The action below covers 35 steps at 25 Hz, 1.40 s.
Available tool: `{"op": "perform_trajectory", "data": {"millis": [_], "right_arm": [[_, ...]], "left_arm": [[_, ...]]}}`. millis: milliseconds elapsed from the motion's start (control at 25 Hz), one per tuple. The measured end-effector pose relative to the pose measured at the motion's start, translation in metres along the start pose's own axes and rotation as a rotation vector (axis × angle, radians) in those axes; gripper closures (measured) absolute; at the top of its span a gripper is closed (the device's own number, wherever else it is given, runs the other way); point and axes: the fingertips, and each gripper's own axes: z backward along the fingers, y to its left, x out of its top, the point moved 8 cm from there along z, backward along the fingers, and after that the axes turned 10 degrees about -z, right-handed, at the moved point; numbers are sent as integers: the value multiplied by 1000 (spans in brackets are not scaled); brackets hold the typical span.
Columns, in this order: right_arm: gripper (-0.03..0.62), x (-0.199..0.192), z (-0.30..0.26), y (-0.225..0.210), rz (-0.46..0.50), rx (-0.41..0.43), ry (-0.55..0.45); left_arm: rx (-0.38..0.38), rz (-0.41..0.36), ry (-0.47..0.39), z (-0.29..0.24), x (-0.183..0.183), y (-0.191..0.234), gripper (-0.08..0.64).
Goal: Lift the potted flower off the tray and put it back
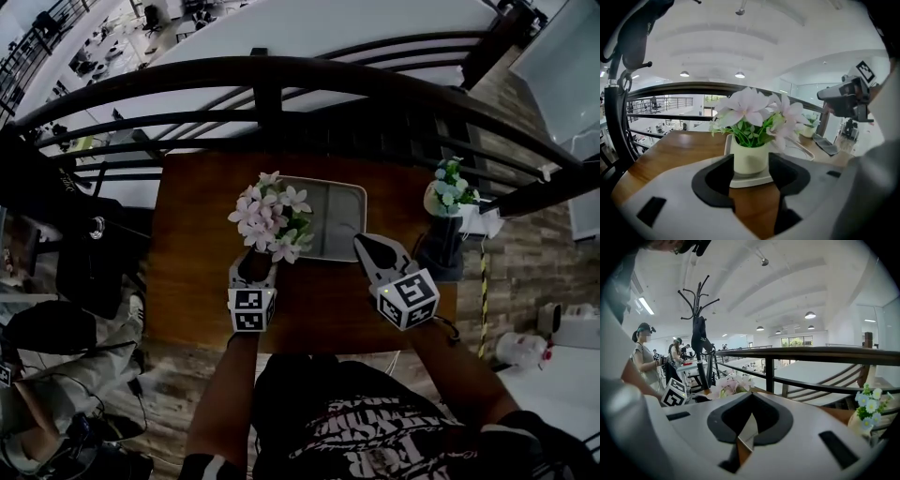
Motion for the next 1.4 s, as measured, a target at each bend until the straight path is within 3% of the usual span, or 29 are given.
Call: {"op": "perform_trajectory", "data": {"millis": [280,520,720,1400], "right_arm": [[601,-6,6,-11,7,-41,36],[601,-15,0,-14,-6,-53,56],[601,-23,-8,-10,-1,-37,78],[601,-24,-25,-15,-19,-34,90]], "left_arm": [[4,-13,-8,-34,0,11,259],[-72,-48,-1,-61,1,9,123],[-61,-78,13,-75,-2,8,117],[-15,-62,21,-96,-12,3,117]]}}
